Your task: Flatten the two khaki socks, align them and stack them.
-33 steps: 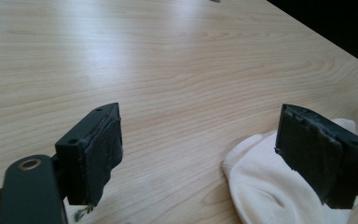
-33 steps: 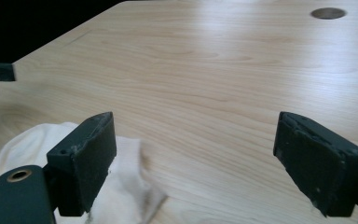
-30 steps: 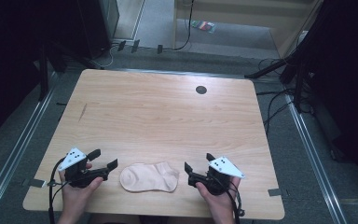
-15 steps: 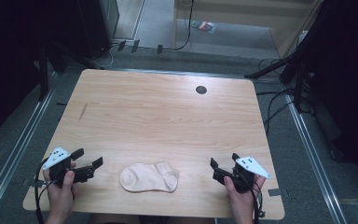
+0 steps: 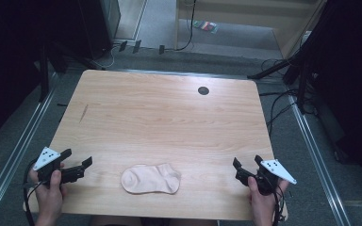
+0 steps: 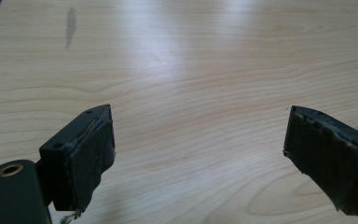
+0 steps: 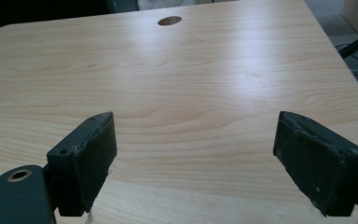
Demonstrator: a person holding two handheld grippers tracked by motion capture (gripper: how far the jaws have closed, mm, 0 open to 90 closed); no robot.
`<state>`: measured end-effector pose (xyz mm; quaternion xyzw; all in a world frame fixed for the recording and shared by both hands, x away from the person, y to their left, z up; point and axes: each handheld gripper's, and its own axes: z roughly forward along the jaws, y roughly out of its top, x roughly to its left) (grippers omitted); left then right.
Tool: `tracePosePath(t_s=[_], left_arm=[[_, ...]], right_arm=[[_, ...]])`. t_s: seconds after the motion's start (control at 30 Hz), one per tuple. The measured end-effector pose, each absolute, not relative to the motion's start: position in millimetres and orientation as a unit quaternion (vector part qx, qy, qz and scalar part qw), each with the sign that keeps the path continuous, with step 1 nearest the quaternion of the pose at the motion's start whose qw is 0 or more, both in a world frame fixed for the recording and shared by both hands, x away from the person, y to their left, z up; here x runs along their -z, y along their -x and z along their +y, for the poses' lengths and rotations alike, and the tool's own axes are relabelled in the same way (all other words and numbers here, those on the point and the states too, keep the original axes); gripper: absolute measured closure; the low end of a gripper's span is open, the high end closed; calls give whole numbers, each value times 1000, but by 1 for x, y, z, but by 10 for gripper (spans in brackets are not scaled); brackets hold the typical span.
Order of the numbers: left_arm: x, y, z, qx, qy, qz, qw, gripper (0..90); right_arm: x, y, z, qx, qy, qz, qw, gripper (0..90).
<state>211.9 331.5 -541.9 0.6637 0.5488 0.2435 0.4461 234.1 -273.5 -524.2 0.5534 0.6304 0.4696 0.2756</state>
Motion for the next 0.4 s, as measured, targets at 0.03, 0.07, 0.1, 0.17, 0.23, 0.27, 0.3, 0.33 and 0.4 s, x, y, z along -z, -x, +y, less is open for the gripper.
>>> tracePosePath(t_s=[0.03,0.07,0.1,0.17,0.23,0.27,0.3,0.33,0.4], left_arm=[[542,-212,335,-246,-663,551,443,90],[542,-212,337,-251,-662,552,441,90],[543,-212,341,-256,-662,554,435,90],[543,-212,343,-263,-663,557,425,91],[545,-213,344,-266,-662,558,424,91],[545,-213,345,-264,-662,557,426,91],[546,-214,345,-264,-661,557,427,91],[547,-215,344,-262,-662,558,427,91],[549,-216,343,-262,-665,557,423,91]], right_arm=[[525,-234,-276,-466,-554,631,278,137],[527,-234,-279,-463,-552,633,282,137],[529,-234,-281,-460,-556,632,282,137],[532,-234,-286,-458,-564,629,277,138],[535,-234,-288,-451,-569,629,277,138],[537,-235,-289,-449,-570,630,276,138],[538,-236,-289,-449,-572,630,273,138],[539,-236,-289,-448,-572,631,273,138],[541,-237,-289,-445,-575,631,271,138]])
